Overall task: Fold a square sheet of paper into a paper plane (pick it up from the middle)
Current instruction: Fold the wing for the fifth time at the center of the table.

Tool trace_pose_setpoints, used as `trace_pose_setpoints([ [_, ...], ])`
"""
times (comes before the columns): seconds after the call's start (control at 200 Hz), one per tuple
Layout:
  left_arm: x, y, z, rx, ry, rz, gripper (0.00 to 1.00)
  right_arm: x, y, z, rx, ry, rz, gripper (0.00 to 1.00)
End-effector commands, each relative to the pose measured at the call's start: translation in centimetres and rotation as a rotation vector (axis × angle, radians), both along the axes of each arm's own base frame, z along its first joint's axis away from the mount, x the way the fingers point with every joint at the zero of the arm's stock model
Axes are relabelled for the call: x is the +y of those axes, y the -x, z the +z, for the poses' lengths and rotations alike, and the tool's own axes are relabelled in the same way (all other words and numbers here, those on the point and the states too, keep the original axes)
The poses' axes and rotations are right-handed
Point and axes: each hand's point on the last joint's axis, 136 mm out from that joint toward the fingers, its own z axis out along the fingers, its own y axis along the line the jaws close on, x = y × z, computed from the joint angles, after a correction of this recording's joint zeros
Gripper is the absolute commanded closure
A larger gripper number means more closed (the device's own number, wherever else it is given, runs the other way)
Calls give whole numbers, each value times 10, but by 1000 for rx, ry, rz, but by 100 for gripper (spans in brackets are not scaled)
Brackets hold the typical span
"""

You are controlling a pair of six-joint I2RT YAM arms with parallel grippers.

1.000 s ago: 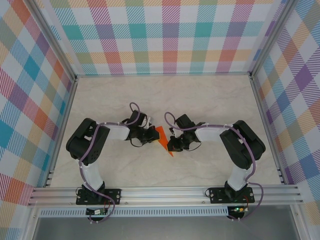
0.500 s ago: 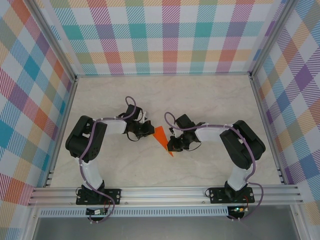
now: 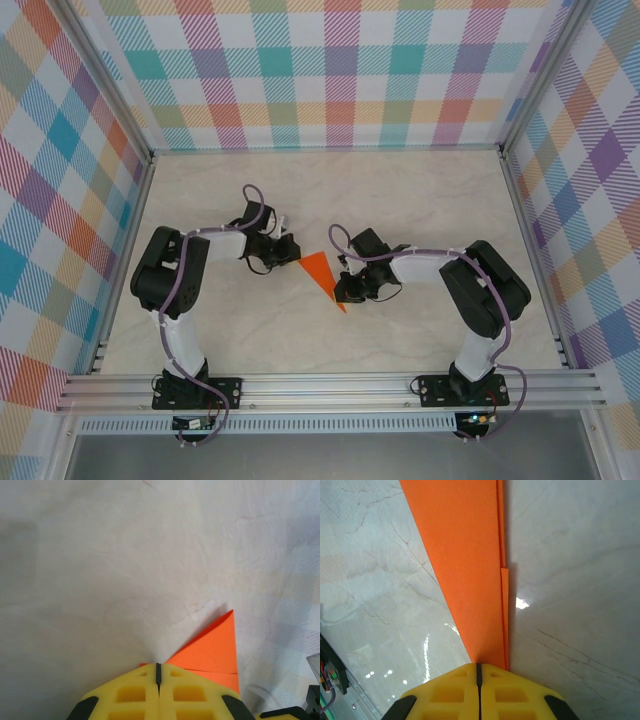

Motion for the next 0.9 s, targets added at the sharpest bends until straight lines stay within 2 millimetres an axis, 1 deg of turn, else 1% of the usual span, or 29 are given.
trace_pose_setpoints([
  [0.0,47,-24,-15,-37,-160,112,100,-54,42,-53,148,272,0,94],
  [0.055,50,-28,-11,-40,-160,126,100,-53,41,-53,147,270,1,94],
  [0.1,51,-30,-3,-39,-156,142,98,-53,42,-53,148,270,-1,94],
  [0.185,47,-33,24,-56,-122,171,90,-53,41,-51,147,269,-2,94],
  [0.225,48,-32,36,-70,-122,187,89,-52,40,-48,140,266,-5,94],
  [0.305,48,-27,60,-102,-126,212,87,-50,37,-43,125,256,-3,94],
  [0.355,46,-20,66,-100,-126,226,85,-47,35,-40,120,247,-3,94],
  [0.42,35,-8,72,-96,-102,220,83,-44,33,-38,119,233,-2,94],
  [0.48,17,5,73,-91,-71,193,83,-43,33,-37,123,229,-5,93],
  [0.52,1,15,72,-90,-49,161,84,-42,32,-38,122,226,-8,94],
  [0.62,-37,39,64,-77,-4,86,93,-42,33,-40,131,227,-13,93],
  [0.685,-58,49,58,-74,28,56,96,-42,33,-41,134,228,-15,93],
  [0.785,-79,61,43,-51,33,23,99,-42,34,-42,136,229,-15,94],
  [0.895,-90,65,25,-24,20,4,100,-41,33,-42,136,226,-14,93],
])
